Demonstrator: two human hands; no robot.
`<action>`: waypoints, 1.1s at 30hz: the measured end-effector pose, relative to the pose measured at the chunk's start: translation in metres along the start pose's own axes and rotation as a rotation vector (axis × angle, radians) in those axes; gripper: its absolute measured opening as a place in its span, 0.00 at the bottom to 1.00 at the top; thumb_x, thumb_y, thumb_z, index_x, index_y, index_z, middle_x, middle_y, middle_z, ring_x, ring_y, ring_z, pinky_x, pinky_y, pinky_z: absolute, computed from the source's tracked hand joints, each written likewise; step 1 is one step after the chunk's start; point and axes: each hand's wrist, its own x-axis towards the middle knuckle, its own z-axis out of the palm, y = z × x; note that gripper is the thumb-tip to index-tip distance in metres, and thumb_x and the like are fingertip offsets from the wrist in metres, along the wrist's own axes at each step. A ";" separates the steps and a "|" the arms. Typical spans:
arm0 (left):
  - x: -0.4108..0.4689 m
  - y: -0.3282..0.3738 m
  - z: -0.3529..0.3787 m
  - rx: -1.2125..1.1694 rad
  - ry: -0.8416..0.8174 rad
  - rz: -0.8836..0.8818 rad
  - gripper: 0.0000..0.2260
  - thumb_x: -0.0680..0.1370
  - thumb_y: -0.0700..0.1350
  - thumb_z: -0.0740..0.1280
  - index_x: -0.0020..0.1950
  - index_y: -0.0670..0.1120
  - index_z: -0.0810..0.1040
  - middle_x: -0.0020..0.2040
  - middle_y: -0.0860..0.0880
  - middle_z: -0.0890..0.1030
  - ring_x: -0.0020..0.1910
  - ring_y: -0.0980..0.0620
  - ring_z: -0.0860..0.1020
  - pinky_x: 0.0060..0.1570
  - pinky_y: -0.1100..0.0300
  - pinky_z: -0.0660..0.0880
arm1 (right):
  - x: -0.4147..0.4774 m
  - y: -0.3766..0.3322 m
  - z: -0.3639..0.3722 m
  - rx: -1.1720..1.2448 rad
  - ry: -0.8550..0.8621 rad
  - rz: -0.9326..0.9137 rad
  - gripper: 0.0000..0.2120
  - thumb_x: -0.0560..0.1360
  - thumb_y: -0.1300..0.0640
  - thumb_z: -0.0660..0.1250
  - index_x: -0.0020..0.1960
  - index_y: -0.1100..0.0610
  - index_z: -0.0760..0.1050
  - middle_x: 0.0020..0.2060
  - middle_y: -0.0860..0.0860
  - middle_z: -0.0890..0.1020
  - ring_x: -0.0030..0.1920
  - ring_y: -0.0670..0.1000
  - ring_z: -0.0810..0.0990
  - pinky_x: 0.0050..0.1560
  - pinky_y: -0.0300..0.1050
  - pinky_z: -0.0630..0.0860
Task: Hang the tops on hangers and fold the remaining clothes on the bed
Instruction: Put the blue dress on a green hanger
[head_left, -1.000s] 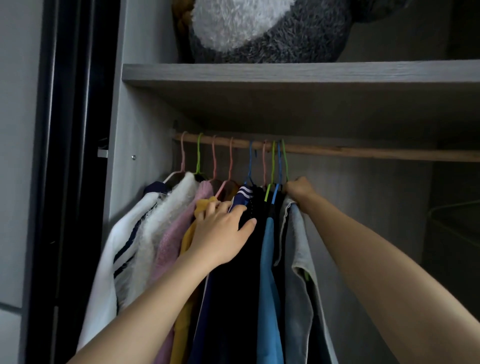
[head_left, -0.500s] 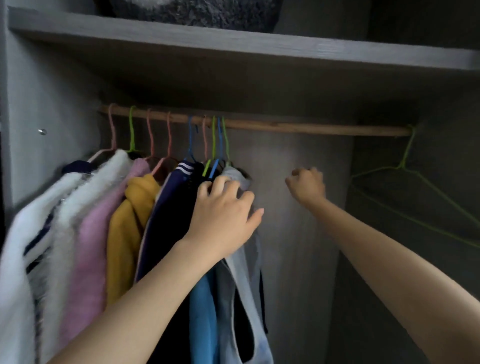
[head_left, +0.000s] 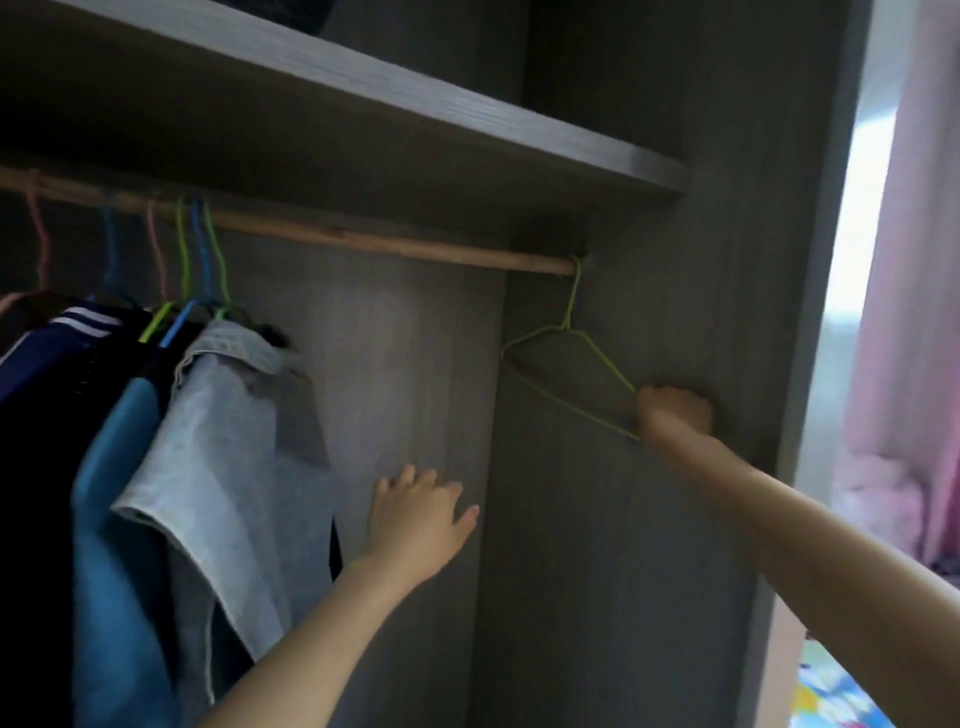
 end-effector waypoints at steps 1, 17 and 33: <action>-0.002 0.001 0.002 -0.012 -0.006 -0.001 0.21 0.81 0.59 0.50 0.68 0.51 0.70 0.65 0.48 0.72 0.65 0.47 0.66 0.60 0.54 0.63 | -0.002 0.002 -0.001 -0.014 0.005 -0.008 0.16 0.80 0.58 0.56 0.66 0.61 0.71 0.62 0.57 0.77 0.62 0.56 0.76 0.48 0.42 0.67; -0.023 -0.013 0.012 -0.255 0.191 -0.132 0.43 0.65 0.65 0.34 0.71 0.50 0.68 0.67 0.47 0.72 0.65 0.46 0.68 0.57 0.53 0.65 | -0.044 -0.004 -0.009 0.029 0.192 -0.225 0.11 0.76 0.67 0.55 0.57 0.62 0.67 0.51 0.61 0.81 0.53 0.62 0.79 0.43 0.48 0.69; -0.041 0.032 0.124 -0.553 0.424 -0.410 0.22 0.72 0.47 0.59 0.62 0.37 0.74 0.56 0.32 0.76 0.58 0.31 0.70 0.58 0.37 0.63 | -0.229 0.159 0.063 0.297 0.097 -0.601 0.07 0.74 0.55 0.55 0.50 0.53 0.69 0.18 0.52 0.69 0.18 0.56 0.68 0.20 0.38 0.55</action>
